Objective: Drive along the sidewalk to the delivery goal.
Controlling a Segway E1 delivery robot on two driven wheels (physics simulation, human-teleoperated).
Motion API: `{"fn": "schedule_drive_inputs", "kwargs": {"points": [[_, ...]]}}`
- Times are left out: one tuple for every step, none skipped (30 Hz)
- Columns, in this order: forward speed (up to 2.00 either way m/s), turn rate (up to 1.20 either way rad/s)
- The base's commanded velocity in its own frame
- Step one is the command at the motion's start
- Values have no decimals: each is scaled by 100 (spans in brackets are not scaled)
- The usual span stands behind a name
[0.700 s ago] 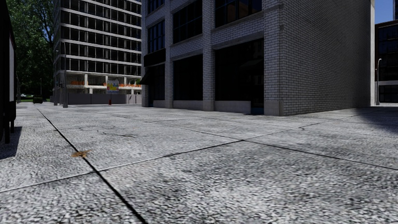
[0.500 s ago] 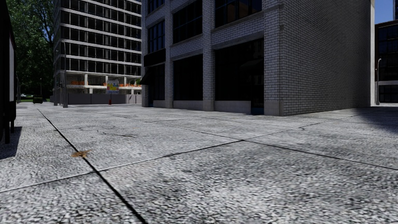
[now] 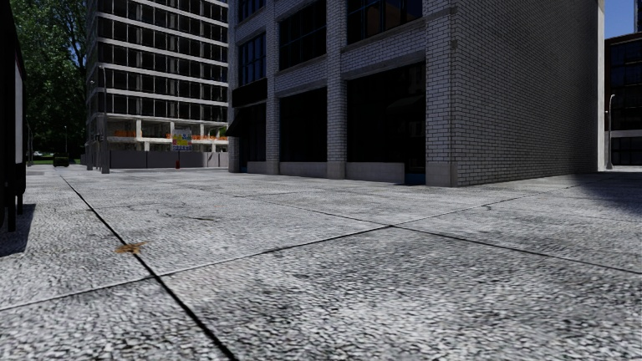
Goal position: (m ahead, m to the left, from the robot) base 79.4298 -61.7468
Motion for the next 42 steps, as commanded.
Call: {"fn": "schedule_drive_inputs", "kwargs": {"points": [[0,0],[0,0],[0,0],[0,0],[0,0],[0,0],[0,0],[0,0],[0,0],[129,0],[200,0],[200,0],[200,0],[200,-10],[200,-42],[200,-45],[200,-45],[200,-46],[200,-46],[200,-47],[200,-47],[200,-47],[200,-47],[200,-47],[200,-47],[200,-47],[200,-47],[200,-47],[200,-47],[200,-47],[200,-47],[200,-47],[200,-47],[200,-47],[200,-47],[200,-47],[200,-47],[200,-47],[200,-47],[200,-47],[200,-47],[200,-47]]}}
